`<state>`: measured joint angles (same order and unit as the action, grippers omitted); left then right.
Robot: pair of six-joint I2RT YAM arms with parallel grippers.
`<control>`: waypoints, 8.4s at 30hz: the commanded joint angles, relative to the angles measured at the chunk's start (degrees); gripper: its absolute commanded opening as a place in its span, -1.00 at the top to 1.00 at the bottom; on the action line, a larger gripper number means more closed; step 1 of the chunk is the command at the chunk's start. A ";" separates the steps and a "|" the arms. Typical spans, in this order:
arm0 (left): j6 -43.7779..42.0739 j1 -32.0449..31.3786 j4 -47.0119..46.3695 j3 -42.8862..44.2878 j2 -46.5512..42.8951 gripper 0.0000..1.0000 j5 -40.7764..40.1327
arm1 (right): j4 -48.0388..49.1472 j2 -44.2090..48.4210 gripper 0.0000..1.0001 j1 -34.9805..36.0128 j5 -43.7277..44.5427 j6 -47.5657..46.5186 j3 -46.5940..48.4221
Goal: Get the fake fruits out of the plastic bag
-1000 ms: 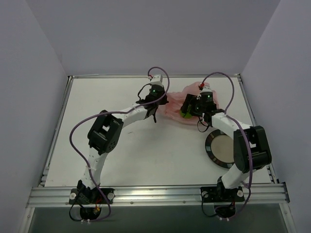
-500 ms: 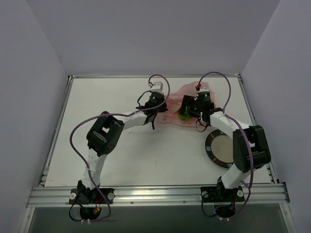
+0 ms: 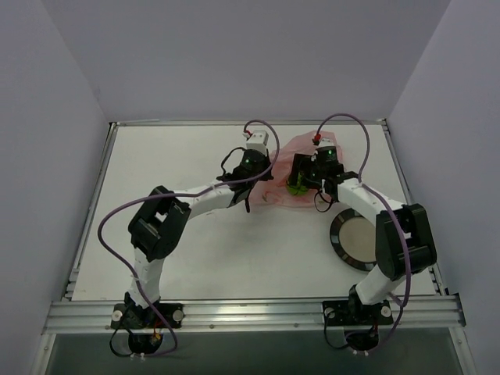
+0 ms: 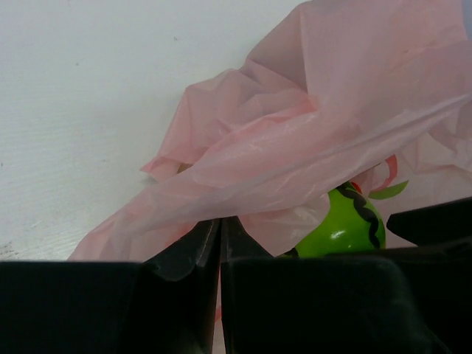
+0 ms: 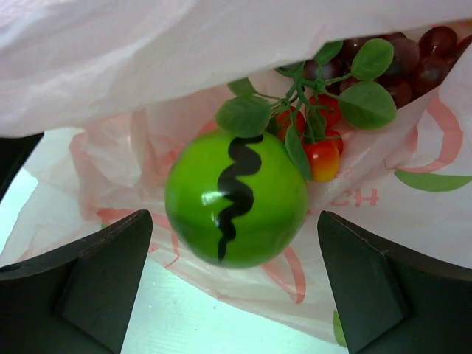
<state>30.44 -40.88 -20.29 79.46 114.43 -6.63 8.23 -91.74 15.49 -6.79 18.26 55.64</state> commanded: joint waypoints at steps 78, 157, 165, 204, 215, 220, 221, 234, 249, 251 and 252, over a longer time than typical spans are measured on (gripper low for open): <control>-18.39 1.68 10.89 -1.68 -16.17 -0.74 14.90 | -22.11 42.44 -0.32 -10.04 34.12 30.18 -26.37; -16.64 5.73 14.67 1.75 -8.44 0.20 13.58 | 8.82 -11.88 1.00 10.62 26.83 -6.92 8.35; -16.37 5.73 14.32 1.57 -8.70 0.42 14.10 | 11.19 -6.18 1.00 12.46 27.35 -5.34 4.05; -11.89 3.18 8.60 -0.36 -11.60 0.83 16.21 | -44.70 53.33 1.00 16.95 48.80 50.81 -22.85; -11.54 3.18 8.87 0.34 -10.37 0.83 16.92 | -45.41 54.13 -0.08 17.38 50.91 51.45 -22.33; -11.36 3.18 8.87 0.26 -10.28 0.83 17.00 | -40.94 52.02 -0.18 18.35 49.68 44.16 -19.44; -11.28 3.18 8.78 0.26 -10.37 0.84 17.00 | -34.92 51.76 0.05 18.61 48.46 36.75 -19.16; -10.31 3.18 7.38 -0.71 -11.51 0.84 16.74 | 3.36 12.05 1.00 11.60 19.65 -6.73 -4.40; -3.28 5.02 8.17 3.59 -8.97 0.95 13.92 | 15.23 -12.05 0.00 1.83 14.78 -19.67 8.69; -2.23 5.55 7.03 3.60 -8.44 0.95 14.80 | 15.76 -13.80 -0.24 1.83 15.66 -20.28 10.27; -1.87 5.90 6.76 3.51 -8.26 0.95 15.16 | 15.85 -14.33 -0.30 1.74 16.36 -20.89 10.80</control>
<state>25.98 -36.42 -10.61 79.40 106.28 7.53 20.84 -105.01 17.08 8.27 0.49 63.18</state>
